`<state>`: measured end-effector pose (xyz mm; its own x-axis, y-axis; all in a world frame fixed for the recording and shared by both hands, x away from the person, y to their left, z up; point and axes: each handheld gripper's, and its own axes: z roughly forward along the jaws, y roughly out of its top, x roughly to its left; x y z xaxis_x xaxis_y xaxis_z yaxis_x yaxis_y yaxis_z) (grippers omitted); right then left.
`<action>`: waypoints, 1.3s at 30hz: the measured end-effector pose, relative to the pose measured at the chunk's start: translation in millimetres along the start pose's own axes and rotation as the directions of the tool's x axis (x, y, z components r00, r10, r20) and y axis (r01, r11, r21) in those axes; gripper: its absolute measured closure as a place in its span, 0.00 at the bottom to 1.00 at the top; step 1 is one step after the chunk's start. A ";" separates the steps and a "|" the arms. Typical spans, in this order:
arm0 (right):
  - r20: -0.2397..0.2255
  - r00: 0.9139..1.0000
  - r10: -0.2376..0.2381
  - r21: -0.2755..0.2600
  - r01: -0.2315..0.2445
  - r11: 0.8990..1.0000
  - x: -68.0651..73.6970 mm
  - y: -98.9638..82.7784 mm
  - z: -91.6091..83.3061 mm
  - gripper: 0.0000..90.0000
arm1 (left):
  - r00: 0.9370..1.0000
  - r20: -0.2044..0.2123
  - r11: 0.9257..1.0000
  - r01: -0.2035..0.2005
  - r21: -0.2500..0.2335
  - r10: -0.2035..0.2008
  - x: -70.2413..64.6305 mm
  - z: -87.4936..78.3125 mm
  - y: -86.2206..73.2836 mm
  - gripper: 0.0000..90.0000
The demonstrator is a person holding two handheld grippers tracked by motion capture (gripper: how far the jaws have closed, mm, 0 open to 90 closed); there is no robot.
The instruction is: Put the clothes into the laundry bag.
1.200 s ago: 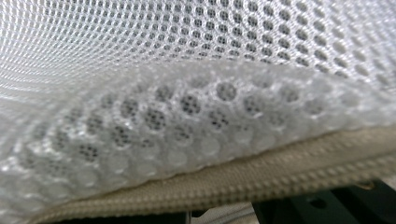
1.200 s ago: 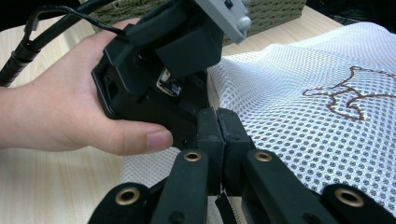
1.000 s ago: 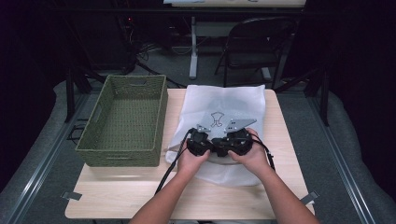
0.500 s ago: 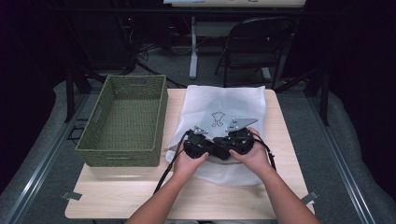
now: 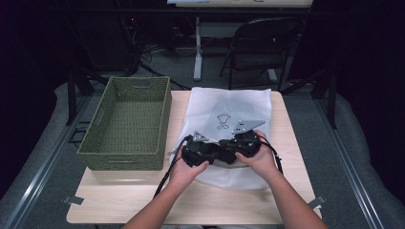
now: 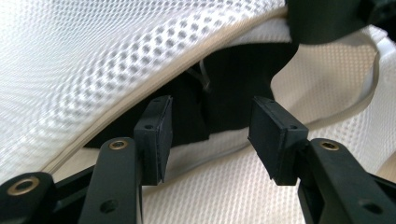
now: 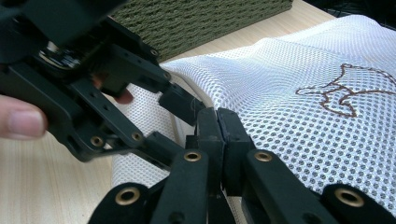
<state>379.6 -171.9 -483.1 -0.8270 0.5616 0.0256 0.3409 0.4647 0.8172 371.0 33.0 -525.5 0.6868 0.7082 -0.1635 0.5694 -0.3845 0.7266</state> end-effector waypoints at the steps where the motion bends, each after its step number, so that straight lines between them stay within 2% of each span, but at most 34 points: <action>1: 0.001 1.000 -0.002 0.000 0.002 1.000 0.1 0.1 0.0 0.99 | 1.000 -0.006 1.000 -0.001 0.001 0.001 1.4 -1.8 -1.9 0.55; 6: -0.001 1.000 0.001 0.000 -0.001 1.000 -0.2 0.0 0.0 0.99 | 1.000 -0.025 1.000 0.019 0.011 -0.018 10.5 -6.6 -10.7 0.54; 12: 0.001 1.000 0.001 0.000 -0.001 1.000 0.4 0.1 0.4 0.99 | 0.999 -0.030 0.999 0.029 0.025 -0.029 13.8 -0.6 -17.5 0.53; 17: 0.000 1.000 0.001 0.001 -0.001 1.000 0.8 0.1 0.4 0.99 | 0.999 -0.008 0.999 0.031 0.031 -0.031 10.4 11.1 -17.8 0.50; 21: -0.001 1.000 0.001 0.002 -0.001 1.000 1.0 -0.1 0.3 0.99 | 1.000 0.011 0.999 0.014 0.037 -0.015 5.1 21.8 -18.2 0.47; 27: -0.001 1.000 0.001 0.003 -0.001 1.000 1.2 -0.1 0.3 0.99 | 1.000 0.002 0.999 0.023 0.034 -0.023 0.3 35.5 -17.0 0.44; 29: 0.000 1.000 0.000 0.003 0.000 1.000 1.5 0.0 0.4 0.99 | 1.000 -0.010 0.999 0.013 0.048 -0.012 -0.7 39.8 -17.2 0.46; 30: 0.000 1.000 0.000 0.003 0.000 1.000 1.6 0.0 0.4 0.99 | 1.000 -0.023 0.998 0.002 0.062 0.000 -0.5 41.4 -17.3 0.50; 32: 0.000 1.000 -0.001 0.004 0.001 1.000 1.7 -0.1 0.5 0.99 | 0.999 -0.043 0.997 0.006 0.072 -0.003 -0.2 45.4 -18.8 0.58; 36: -0.001 1.000 -0.002 0.003 0.002 1.000 1.4 -0.1 0.6 0.99 | 0.999 -0.050 0.997 0.012 0.076 -0.008 0.9 47.9 -19.6 0.65; 39: -0.002 1.000 -0.002 0.003 0.002 1.000 1.5 -0.2 1.0 0.99 | 0.999 -0.053 0.997 0.011 0.073 -0.007 1.1 48.0 -19.3 0.74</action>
<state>378.8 -170.4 -483.8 -0.8285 0.5594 0.0251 0.3407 0.4681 0.8154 382.5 12.8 -571.8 0.6580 0.7411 -0.1334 0.6086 -0.4190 0.6739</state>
